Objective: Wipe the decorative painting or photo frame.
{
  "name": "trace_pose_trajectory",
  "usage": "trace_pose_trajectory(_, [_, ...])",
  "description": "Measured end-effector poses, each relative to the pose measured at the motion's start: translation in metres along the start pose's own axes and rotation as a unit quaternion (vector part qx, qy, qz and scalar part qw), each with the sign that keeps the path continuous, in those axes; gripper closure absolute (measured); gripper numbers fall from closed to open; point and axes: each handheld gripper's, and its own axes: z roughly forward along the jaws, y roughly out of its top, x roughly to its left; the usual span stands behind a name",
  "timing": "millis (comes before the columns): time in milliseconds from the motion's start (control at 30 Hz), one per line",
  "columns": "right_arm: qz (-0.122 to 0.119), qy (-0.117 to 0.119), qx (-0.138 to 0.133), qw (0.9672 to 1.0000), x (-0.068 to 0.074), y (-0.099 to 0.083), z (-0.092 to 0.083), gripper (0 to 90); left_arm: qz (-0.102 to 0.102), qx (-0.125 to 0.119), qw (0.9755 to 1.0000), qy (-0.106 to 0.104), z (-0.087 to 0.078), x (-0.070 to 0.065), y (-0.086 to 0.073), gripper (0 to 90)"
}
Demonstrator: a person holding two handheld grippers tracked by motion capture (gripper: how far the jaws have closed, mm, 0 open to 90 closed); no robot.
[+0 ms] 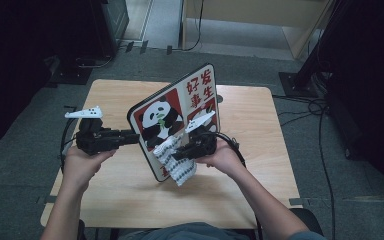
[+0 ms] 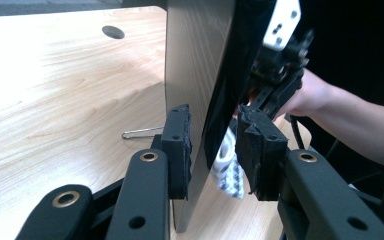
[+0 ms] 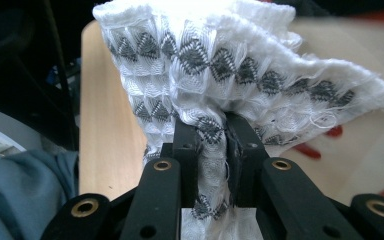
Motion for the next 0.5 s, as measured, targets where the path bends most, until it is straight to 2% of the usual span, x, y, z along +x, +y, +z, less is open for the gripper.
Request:
trace_pose_trajectory(133, [-0.005, 0.003, -0.007, 1.0, 0.004, 0.01, -0.006, 78.2, -0.003, -0.005, 1.0, 0.001, -0.006, 0.0, -0.003, 64.6])
trace_pose_trajectory(333, [-0.01, 0.002, -0.019, 0.9998, 0.009, 0.022, -0.014, 78.3, -0.012, -0.015, 0.9996, 0.02, -0.016, 0.007, -0.007, 58.4])
trace_pose_trajectory(400, [-0.008, 0.001, -0.023, 0.9997, 0.012, 0.026, -0.017, 78.3, -0.014, -0.019, 0.9995, 0.022, -0.017, 0.01, -0.007, 57.5])
trace_pose_trajectory(500, [-0.016, -0.002, -0.028, 0.9995, 0.018, 0.032, -0.022, 78.3, -0.015, -0.015, 0.9995, 0.025, -0.014, 0.014, -0.007, 56.1])
